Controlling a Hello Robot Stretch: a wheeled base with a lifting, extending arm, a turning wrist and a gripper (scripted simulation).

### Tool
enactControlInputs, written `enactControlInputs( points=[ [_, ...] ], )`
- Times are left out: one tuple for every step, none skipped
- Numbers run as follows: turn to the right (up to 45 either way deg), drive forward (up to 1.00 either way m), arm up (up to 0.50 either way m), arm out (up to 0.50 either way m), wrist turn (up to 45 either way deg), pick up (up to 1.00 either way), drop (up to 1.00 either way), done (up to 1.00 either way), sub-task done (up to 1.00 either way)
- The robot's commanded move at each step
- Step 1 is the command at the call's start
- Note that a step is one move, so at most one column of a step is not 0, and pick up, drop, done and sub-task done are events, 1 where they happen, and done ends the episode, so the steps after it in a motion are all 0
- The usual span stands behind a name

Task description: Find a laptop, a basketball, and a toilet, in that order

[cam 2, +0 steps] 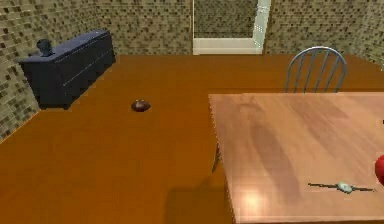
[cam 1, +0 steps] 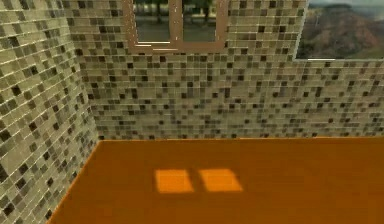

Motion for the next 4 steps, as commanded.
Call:
enactControlInputs(
  points=[
    [39.0, 0.00, 0.00, 0.00, 0.0, 0.00, 0.00, 0.00, 0.00],
    [0.0, 0.35, 0.00, 0.00, 0.0, 0.00, 0.00, 0.00, 0.00],
    [45.0, 0.00, 0.00, 0.00, 0.0, 0.00, 0.00, 0.00, 0.00],
    [3.0, 0.00, 0.00, 0.00, 0.0, 0.00, 0.00, 0.00, 0.00]
  ],
)
